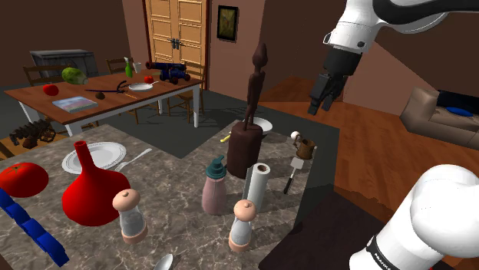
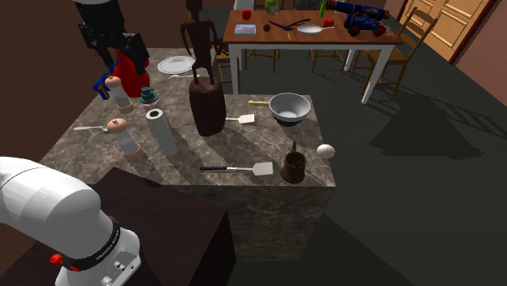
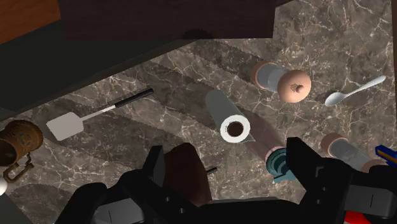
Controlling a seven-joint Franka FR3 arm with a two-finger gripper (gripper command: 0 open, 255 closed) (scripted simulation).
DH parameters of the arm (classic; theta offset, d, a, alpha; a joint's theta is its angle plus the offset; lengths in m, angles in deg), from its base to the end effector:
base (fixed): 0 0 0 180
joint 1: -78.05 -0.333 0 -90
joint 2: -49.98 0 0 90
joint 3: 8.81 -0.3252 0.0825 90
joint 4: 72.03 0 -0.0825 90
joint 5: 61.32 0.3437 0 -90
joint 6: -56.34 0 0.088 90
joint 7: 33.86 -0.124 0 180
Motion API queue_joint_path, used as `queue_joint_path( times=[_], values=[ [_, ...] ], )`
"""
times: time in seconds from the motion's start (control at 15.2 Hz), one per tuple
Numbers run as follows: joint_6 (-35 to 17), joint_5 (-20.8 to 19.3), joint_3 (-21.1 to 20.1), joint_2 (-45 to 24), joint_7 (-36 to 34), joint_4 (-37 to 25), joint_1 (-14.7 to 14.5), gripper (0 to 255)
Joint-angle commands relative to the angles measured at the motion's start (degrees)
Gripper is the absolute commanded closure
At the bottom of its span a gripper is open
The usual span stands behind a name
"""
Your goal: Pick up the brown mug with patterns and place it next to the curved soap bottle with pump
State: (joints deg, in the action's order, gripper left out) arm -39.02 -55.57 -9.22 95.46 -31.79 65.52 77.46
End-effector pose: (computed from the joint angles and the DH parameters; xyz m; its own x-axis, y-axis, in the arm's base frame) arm 0.2672 0.0169 0.5716 0.9973 0.0422 0.0604 0.0477 -0.9945 -0.0929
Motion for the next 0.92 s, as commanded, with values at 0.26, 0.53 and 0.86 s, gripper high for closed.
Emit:
queue_joint_path(
  times=[0.26,0.53,0.86],
  values=[
    [-5.37,-2.50,3.21,-2.71,3.98,3.12,1.61,0],
    [-11.03,-4.82,6.55,-6.65,7.84,5.16,3.17,0],
    [-18.33,-7.13,10.79,-13.25,12.63,6.11,4.93,0]
  ],
)
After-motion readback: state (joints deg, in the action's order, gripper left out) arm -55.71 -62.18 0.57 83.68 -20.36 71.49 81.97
